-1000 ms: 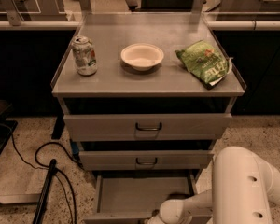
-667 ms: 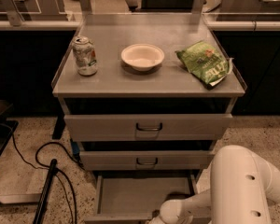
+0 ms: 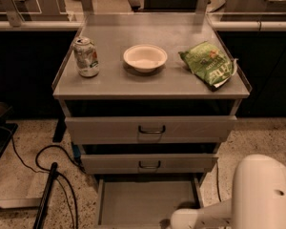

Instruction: Open bottom drawer

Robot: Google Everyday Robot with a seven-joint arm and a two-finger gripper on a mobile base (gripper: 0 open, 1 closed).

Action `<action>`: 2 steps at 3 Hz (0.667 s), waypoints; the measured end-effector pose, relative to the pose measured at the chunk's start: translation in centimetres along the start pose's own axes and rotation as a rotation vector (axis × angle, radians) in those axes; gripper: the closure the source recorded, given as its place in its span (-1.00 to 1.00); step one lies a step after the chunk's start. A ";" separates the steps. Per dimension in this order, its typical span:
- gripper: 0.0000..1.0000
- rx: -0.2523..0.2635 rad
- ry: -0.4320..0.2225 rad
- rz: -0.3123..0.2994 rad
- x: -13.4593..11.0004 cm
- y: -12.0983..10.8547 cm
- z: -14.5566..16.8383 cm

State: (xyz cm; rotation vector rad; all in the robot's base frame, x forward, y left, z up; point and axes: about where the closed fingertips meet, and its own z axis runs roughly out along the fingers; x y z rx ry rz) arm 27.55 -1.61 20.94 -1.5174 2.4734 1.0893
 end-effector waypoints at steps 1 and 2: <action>-1.00 -0.057 -0.029 0.058 2.1 3.4 -2.0; -1.00 -0.061 -0.034 0.070 2.5 3.7 -2.1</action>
Offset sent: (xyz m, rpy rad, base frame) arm -0.0240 -0.0137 0.0194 0.0263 0.0522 -0.0286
